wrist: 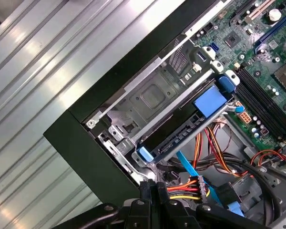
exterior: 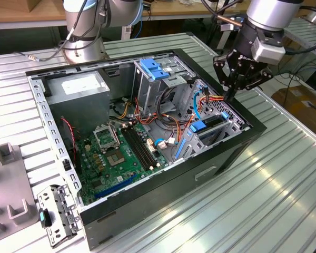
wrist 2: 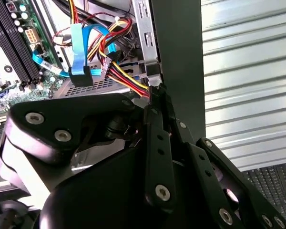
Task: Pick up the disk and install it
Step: 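Insert the first disk wire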
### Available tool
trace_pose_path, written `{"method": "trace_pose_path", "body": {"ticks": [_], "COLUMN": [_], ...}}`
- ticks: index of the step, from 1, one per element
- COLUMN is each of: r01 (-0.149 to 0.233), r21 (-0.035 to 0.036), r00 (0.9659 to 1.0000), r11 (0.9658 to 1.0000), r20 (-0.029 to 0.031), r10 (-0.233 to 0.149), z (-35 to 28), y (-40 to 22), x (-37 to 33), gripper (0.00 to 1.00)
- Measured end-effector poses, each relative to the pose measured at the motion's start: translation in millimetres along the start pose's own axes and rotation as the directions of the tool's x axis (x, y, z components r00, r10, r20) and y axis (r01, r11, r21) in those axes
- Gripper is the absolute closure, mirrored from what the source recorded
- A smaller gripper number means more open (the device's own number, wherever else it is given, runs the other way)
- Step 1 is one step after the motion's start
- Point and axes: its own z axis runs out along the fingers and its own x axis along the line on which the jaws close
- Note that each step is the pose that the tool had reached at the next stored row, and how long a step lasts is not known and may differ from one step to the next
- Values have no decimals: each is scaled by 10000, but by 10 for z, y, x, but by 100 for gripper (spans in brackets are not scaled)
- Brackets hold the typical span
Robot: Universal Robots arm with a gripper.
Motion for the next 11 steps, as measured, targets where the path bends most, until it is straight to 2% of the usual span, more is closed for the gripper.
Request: {"method": "trace_pose_path", "body": {"ticks": [2,4,5,7,11], "r01": [-547,-1083,-1484,-1989,-2688], "r21": [-41,-80,-110,-147,-198], "r00": [9985,9941,9889,9800,9632], "r11": [9985,9941,9889,9799,9630], "r20": [-4,-10,-16,-25,-40], "r10": [547,1082,1483,1988,2688], "z": [0,0,1,2,4], "y": [0,0,0,0,0], "x": [0,0,0,-1,-1], "gripper": [83,83,83,83,83]}}
